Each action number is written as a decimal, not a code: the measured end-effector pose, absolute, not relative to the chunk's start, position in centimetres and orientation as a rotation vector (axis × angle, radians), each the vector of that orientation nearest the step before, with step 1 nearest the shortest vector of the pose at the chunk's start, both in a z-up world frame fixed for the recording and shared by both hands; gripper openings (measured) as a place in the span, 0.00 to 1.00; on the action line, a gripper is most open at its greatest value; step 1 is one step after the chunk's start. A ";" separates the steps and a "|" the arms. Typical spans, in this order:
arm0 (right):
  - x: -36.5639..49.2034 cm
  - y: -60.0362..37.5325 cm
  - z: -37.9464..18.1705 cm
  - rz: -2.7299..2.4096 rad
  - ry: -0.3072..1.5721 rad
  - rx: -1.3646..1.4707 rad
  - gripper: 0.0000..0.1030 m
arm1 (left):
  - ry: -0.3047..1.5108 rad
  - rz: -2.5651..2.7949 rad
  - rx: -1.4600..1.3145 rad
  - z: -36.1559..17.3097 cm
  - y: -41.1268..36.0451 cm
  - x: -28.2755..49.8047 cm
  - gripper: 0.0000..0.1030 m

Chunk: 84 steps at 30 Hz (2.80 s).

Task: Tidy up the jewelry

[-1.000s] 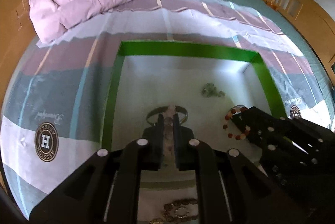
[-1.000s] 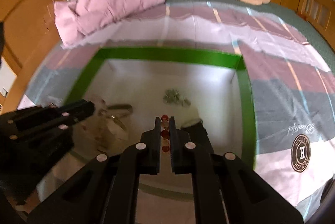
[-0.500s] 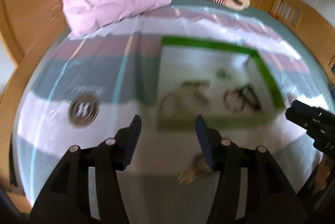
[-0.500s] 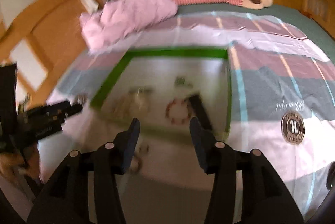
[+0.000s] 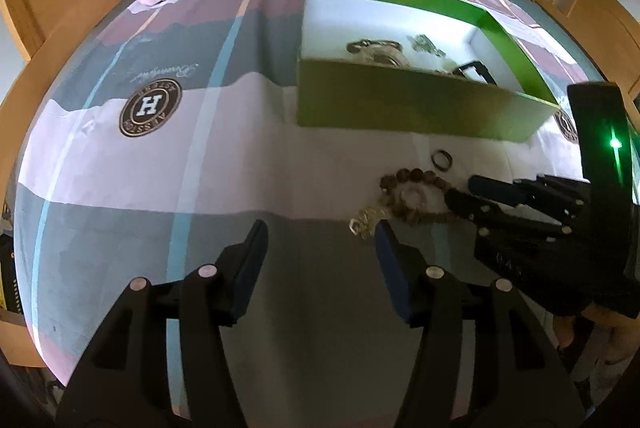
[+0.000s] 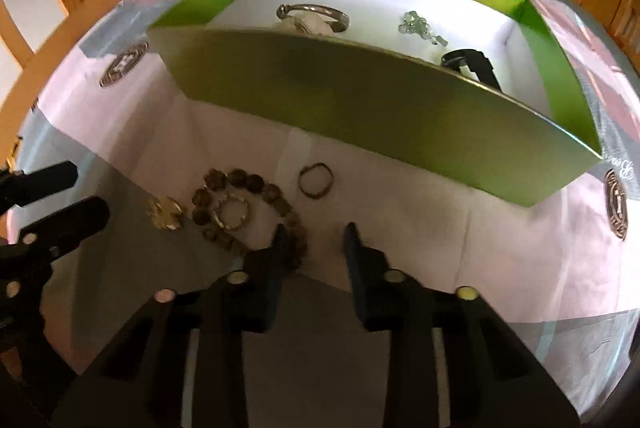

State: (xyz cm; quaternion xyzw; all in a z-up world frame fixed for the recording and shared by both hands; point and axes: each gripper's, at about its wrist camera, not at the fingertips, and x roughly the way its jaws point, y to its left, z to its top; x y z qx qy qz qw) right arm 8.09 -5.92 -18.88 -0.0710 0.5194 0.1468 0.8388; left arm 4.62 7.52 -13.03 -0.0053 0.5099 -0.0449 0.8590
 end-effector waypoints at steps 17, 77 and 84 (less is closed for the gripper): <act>2.8 -16.8 -13.0 0.242 1.019 0.048 0.08 | 1.101 -0.186 0.031 -14.6 3.6 4.9 0.59; 4.6 -14.6 -19.1 0.255 1.129 -0.103 0.20 | 1.106 -0.193 0.050 -15.5 2.2 4.7 0.66; 3.6 -17.4 -18.8 0.208 1.146 -0.101 0.20 | 1.102 -0.193 0.041 -15.5 2.4 4.7 0.66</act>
